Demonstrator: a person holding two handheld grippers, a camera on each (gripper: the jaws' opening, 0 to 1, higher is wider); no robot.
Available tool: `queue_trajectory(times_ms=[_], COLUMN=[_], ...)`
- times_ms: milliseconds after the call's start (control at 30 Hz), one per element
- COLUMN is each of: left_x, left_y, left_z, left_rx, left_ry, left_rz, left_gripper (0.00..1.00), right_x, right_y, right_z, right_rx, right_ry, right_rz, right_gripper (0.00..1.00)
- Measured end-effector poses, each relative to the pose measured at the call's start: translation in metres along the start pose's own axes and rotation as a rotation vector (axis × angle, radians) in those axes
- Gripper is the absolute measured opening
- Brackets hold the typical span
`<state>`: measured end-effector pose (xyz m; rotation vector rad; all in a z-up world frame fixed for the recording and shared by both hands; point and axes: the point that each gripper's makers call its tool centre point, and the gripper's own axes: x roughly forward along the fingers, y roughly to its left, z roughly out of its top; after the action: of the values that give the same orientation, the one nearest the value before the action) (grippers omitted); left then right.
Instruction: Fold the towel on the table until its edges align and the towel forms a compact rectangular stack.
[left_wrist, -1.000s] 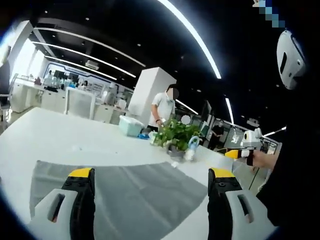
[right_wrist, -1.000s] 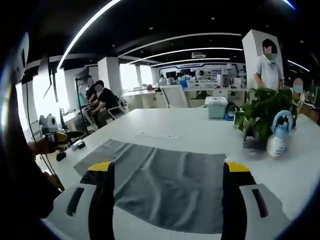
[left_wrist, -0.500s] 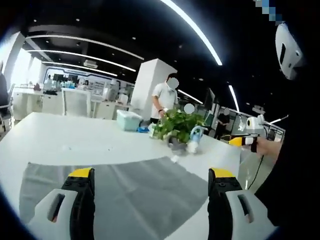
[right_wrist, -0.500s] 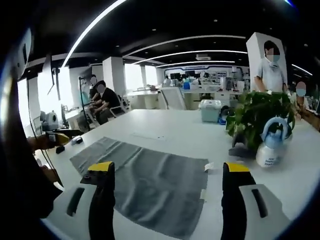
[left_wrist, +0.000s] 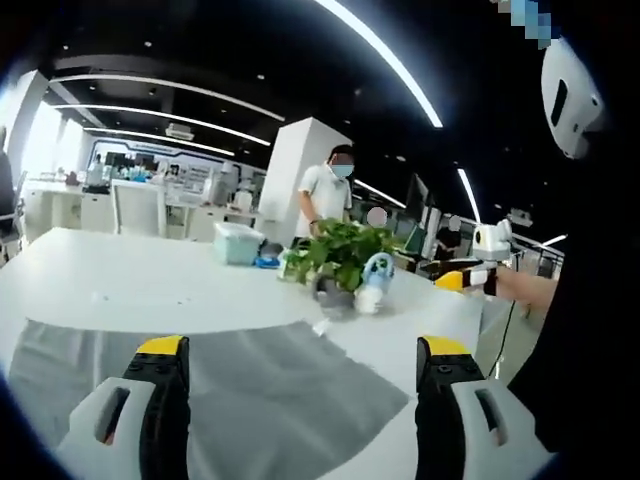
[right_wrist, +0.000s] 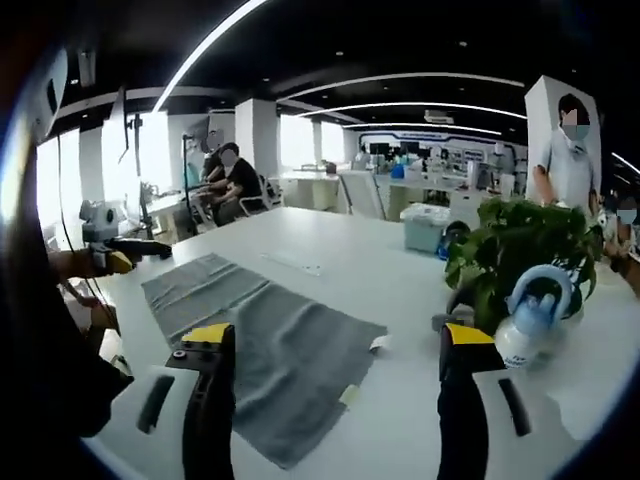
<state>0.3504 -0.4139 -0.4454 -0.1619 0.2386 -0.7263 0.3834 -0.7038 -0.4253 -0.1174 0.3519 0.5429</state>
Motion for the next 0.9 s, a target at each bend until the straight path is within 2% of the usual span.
queue_trajectory(times_ms=[267, 500, 700, 900], left_x=[0.025, 0.044, 0.061, 0.073], left_y=[-0.047, -0.087, -0.107, -0.123], left_z=[-0.011, -0.022, -0.027, -0.026], left_rx=[-0.012, -0.004, 0.004, 0.040], left_ry=[-0.034, -0.011, 0.018, 0.028], left_rz=[0.007, -0.036, -0.093, -0.141], left_gripper=[0.96, 0.95, 0.93, 0.93], right_x=[-0.011, -0.019, -0.012, 0.002], right_y=[-0.031, -0.060, -0.084, -0.092], right_z=[0.007, 0.017, 0.017, 0.021], right_rx=[-0.085, -0.149, -0.244, -0.282], right_ry=[0.018, 0.031, 0.088, 0.105], right_rz=[0.081, 0.126, 0.144, 0.175], right_gripper=[0.82, 0.82, 0.80, 0.79])
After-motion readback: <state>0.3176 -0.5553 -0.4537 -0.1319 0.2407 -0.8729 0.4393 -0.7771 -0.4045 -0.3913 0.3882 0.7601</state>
